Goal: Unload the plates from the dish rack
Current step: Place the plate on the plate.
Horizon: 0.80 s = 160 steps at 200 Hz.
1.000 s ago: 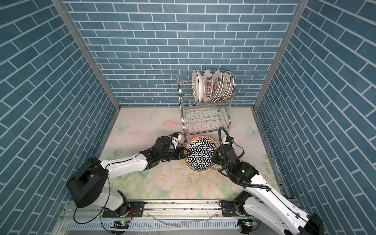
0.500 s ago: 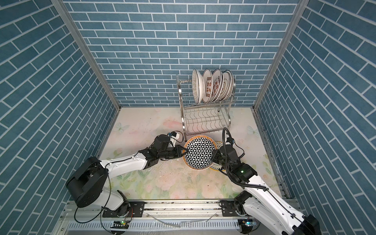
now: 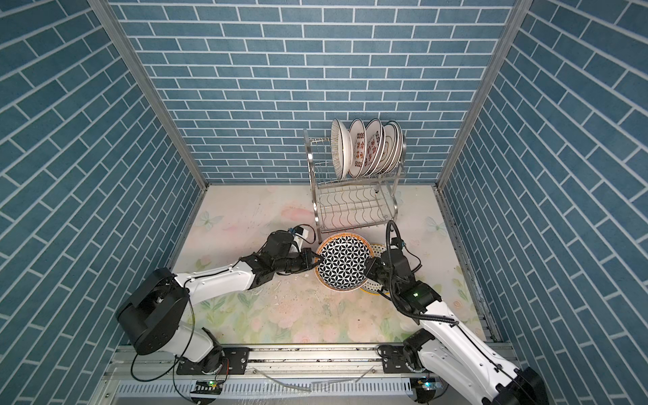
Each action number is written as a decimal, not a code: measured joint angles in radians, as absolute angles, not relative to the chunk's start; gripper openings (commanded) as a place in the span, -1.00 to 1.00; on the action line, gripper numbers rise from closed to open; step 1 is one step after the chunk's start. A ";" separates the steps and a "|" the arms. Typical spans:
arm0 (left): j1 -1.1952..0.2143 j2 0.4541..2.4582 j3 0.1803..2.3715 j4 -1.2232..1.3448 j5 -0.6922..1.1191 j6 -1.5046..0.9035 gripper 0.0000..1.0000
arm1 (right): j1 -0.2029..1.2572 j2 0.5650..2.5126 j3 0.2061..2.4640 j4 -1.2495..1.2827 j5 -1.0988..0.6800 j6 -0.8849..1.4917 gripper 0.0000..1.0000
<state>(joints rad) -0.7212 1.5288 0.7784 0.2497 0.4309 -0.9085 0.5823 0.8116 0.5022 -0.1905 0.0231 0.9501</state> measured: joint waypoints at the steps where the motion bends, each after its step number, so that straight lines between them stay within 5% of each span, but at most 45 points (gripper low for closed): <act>1: -0.721 1.530 0.780 0.249 0.430 -0.908 -1.00 | 0.582 0.812 0.502 -0.190 0.023 0.950 -0.78; 59: -0.740 1.568 0.847 0.196 0.434 -0.908 -1.00 | 0.560 0.780 0.483 -0.162 0.015 0.993 -0.09; 160: -0.779 1.663 0.959 0.188 0.462 -0.925 -1.00 | 0.476 0.665 0.483 -0.242 -0.003 0.999 0.26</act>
